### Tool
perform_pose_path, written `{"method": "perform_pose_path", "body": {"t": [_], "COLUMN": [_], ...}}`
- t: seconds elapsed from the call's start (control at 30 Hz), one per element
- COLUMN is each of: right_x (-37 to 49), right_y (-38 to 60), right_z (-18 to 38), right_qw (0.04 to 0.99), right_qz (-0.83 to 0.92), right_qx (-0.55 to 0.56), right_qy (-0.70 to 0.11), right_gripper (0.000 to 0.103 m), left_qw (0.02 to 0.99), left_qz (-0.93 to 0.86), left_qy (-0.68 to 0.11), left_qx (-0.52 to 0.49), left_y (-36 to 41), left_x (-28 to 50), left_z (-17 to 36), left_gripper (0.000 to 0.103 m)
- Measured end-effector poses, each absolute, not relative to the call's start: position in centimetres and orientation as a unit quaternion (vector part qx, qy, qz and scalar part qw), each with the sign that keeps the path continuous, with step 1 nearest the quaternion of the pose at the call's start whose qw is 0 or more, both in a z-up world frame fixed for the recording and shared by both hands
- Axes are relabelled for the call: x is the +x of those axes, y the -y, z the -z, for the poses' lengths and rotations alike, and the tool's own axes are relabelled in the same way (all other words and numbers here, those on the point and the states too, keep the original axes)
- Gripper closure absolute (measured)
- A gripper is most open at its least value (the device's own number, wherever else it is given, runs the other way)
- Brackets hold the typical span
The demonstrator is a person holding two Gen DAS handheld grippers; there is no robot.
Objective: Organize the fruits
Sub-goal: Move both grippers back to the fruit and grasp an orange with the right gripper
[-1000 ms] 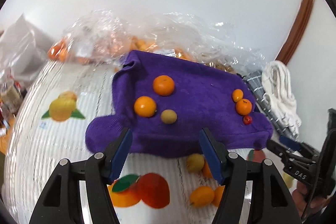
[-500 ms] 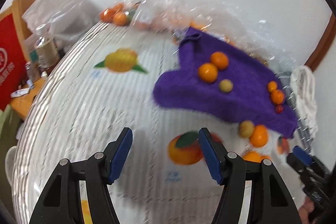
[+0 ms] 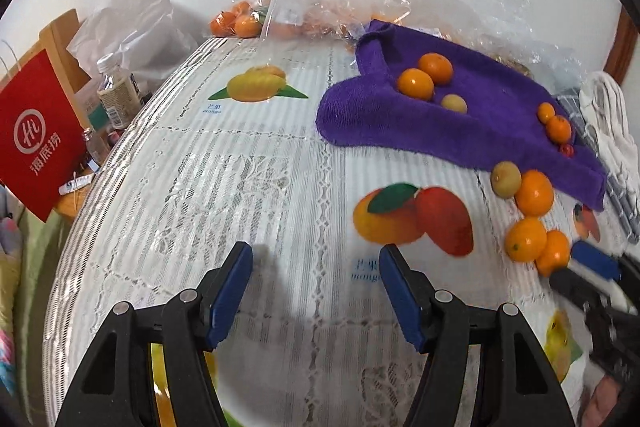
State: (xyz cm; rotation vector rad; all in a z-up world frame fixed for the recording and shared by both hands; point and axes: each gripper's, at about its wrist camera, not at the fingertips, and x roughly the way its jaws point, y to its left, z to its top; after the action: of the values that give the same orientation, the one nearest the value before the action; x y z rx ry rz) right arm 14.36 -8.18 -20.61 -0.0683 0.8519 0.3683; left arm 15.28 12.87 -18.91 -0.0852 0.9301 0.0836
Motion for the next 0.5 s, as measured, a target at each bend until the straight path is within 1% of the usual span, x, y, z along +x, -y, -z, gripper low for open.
{"method": "perform_pose_path", "body": {"t": [0.07, 0.17, 0.2, 0.23, 0.33, 0.5], "right_x": [15.0, 15.8, 15.9, 16.0, 15.7, 14.5], "right_y": [7.9, 7.5, 7.4, 7.3, 7.9, 11.5], "right_z": [20.9, 21.3, 21.5, 21.6, 21.3, 20.0], "right_qw": [0.891, 0.886, 0.884, 0.885, 0.888, 0.903], "right_qz": [-0.177, -0.185, -0.189, -0.191, -0.19, -0.152], "right_qx": [-0.034, -0.04, -0.044, -0.046, -0.039, -0.032], "right_qy": [-0.416, -0.423, -0.425, -0.423, -0.417, -0.4], "right_gripper": [0.052, 0.057, 0.063, 0.067, 0.067, 0.067], "left_qw": [0.893, 0.893, 0.893, 0.893, 0.892, 0.887], "left_qz": [-0.035, -0.03, -0.029, -0.029, -0.031, 0.039], "left_qy": [-0.447, -0.445, -0.446, -0.446, -0.448, -0.45], "left_qx": [-0.043, -0.052, -0.055, -0.055, -0.061, -0.097], "left_y": [-13.0, -13.2, -13.2, -13.2, -13.0, -11.0], "left_x": [14.6, 14.1, 14.1, 14.1, 14.3, 14.4], "left_z": [18.9, 18.9, 18.9, 18.9, 18.8, 18.4], "left_gripper": [0.039, 0.035, 0.034, 0.034, 0.035, 0.035]}}
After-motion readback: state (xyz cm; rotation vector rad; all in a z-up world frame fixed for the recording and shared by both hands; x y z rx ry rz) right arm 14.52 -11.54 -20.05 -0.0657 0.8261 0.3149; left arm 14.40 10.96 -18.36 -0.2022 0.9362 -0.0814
